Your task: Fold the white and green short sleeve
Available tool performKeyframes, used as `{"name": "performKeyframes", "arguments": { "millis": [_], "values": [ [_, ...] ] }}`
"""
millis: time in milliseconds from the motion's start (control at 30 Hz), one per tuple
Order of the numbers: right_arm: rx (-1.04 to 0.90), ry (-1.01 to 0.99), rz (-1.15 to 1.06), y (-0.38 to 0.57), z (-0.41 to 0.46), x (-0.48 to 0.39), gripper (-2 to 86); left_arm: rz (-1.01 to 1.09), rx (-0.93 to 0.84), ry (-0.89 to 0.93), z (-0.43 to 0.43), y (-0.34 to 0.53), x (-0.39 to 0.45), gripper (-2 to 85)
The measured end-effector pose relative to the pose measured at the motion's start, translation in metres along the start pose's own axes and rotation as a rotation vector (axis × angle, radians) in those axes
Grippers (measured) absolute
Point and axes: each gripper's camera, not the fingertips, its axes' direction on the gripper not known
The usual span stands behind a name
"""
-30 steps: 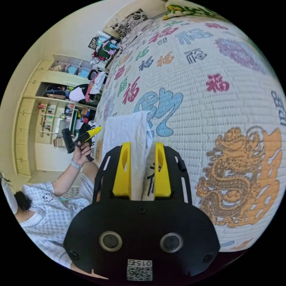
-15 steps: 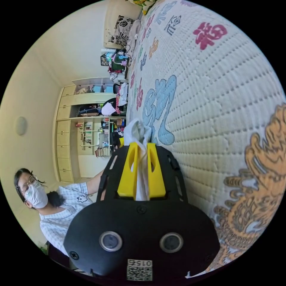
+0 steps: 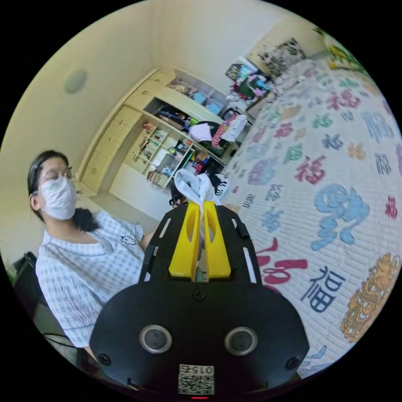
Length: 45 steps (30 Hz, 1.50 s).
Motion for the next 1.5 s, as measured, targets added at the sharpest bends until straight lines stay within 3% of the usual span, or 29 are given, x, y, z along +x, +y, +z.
{"name": "performKeyframes", "arguments": {
  "millis": [267, 467, 600, 733, 867, 967, 1100, 1233, 1333, 1400, 1500],
  "values": [
    [-0.137, -0.098, -0.253, -0.022, 0.156, -0.141, 0.4, 0.169, 0.230, -0.219, -0.187, 0.039, 0.130, 3.1],
    [-0.242, -0.213, -0.286, -0.054, 0.308, -0.179, 0.3, 0.182, 0.270, -0.484, -0.314, 0.050, 0.184, 3.3],
    [-0.269, -0.268, -0.213, -0.085, 0.399, -0.173, 0.3, 0.113, 0.289, -0.575, -0.376, 0.031, 0.169, 3.5],
    [-0.236, -0.231, -0.028, -0.133, 0.493, -0.126, 0.2, -0.021, 0.266, -0.615, -0.422, -0.014, 0.084, 3.8],
    [-0.246, -0.011, 0.210, -0.176, 0.582, -0.056, 0.4, -0.309, 0.213, -0.705, -0.427, -0.044, -0.055, 5.7],
    [-0.300, 0.203, 0.346, -0.192, 0.622, -0.018, 0.7, -0.415, 0.275, -0.710, -0.422, -0.038, -0.107, 8.3],
    [-0.382, 0.322, 0.282, -0.205, 0.649, -0.008, 1.3, -0.398, 0.338, -0.746, -0.417, -0.024, -0.111, 8.2],
    [-0.370, 0.230, 0.279, -0.209, 0.654, 0.007, 2.8, -0.307, 0.203, -0.719, -0.381, -0.004, -0.099, 7.9],
    [-0.279, 0.152, 0.293, -0.201, 0.632, 0.011, 2.9, -0.286, 0.121, -0.839, -0.348, 0.013, -0.087, 7.9],
    [-0.251, 0.136, 0.253, -0.192, 0.609, 0.009, 2.1, -0.260, 0.181, -0.846, -0.326, 0.021, -0.067, 7.8],
    [-0.250, 0.242, 0.189, -0.167, 0.554, 0.004, 1.4, -0.084, 0.294, -0.707, -0.255, 0.023, -0.025, 6.9]
  ]
}}
